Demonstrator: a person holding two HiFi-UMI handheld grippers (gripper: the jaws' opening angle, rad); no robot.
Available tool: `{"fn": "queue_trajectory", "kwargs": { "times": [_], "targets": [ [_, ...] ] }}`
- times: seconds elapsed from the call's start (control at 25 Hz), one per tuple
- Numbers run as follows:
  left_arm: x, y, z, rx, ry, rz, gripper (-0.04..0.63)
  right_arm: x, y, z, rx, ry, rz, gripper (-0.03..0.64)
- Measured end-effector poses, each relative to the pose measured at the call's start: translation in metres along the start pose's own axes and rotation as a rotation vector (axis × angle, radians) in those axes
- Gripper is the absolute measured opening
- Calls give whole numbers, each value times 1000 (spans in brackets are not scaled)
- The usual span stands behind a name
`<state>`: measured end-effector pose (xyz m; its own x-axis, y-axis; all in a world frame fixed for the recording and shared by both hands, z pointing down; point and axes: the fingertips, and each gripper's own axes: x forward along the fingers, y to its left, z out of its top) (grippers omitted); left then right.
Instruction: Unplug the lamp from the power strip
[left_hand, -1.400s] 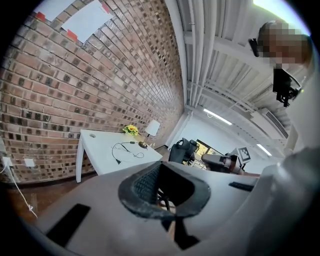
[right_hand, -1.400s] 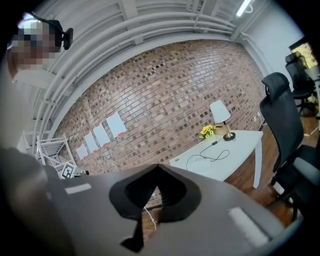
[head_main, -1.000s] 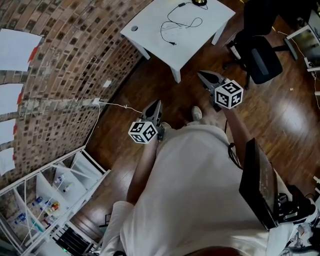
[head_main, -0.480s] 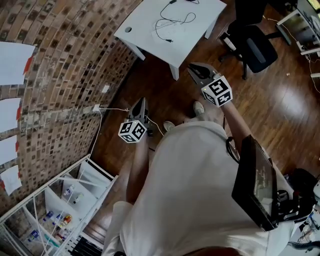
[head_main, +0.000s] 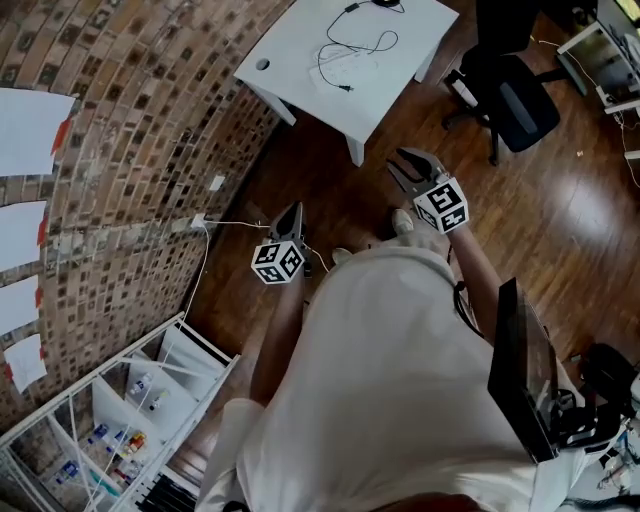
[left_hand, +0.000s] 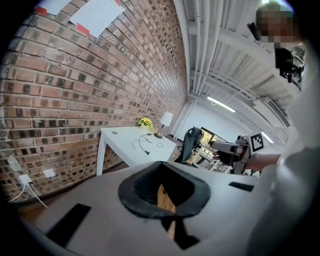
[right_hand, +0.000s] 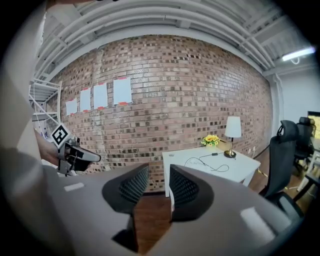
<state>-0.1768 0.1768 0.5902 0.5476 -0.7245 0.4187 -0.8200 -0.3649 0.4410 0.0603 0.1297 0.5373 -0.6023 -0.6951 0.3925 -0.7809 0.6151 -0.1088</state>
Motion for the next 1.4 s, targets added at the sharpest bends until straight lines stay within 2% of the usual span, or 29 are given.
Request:
{"fn": "queue_trajectory", "kwargs": {
  "times": [0.12, 0.28, 0.52, 0.68, 0.84, 1.08, 1.4],
  "targets": [
    [5, -9, -13, -40, 40, 8, 2, 3, 3, -14, 34, 21, 14, 126],
    [13, -34, -21, -5, 81, -46, 2, 9, 8, -23, 92, 23, 53, 126],
    [21, -46, -25, 16, 110, -62, 2, 17, 11, -26, 178, 14, 99, 127],
    [24, -52, -31, 60, 120, -70, 2, 23, 1, -41, 138, 79, 84, 126],
    [24, -46, -45, 56, 143, -49, 0, 22, -1, -52, 116, 117, 90, 121],
    [21, -47, -51, 43, 149, -36, 2, 18, 0, -57, 133, 127, 90, 104],
    [22, -53, -54, 59, 159, -46, 2, 17, 9, -55, 27, 132, 113, 103]
  ]
}}
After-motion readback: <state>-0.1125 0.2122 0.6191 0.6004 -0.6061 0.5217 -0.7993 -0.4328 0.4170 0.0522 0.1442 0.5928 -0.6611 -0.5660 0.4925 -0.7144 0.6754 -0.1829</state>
